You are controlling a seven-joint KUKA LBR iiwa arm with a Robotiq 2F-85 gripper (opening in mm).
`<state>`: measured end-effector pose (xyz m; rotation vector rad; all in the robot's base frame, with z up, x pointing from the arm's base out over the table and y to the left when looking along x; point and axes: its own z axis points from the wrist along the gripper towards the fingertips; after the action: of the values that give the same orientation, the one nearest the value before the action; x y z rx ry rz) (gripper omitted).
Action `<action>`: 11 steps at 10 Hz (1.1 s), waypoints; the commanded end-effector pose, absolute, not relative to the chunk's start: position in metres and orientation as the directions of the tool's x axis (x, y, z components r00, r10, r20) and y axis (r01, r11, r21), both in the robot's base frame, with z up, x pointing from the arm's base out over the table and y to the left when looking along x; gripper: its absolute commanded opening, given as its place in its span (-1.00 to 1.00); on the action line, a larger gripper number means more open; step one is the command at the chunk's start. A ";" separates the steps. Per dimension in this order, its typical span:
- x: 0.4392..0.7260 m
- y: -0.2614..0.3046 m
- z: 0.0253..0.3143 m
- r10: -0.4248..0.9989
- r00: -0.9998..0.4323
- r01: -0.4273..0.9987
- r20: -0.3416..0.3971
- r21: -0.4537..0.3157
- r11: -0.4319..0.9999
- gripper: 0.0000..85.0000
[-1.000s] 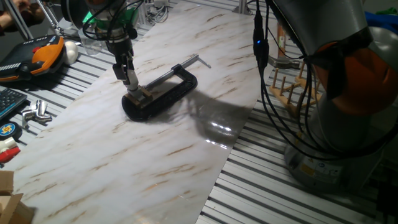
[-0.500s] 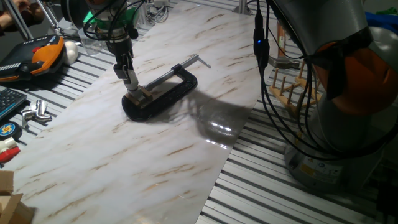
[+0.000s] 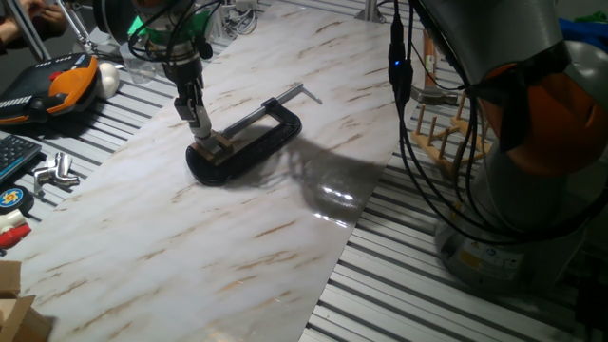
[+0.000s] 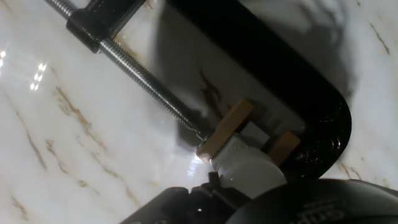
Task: Take out the light bulb by rotating it
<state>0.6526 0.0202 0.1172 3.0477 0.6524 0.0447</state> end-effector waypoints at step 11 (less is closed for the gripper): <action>0.653 0.020 0.119 0.524 0.850 0.523 0.057 0.037 -0.852 -1.00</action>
<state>0.6527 0.0203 0.1191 3.0001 0.8548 0.1040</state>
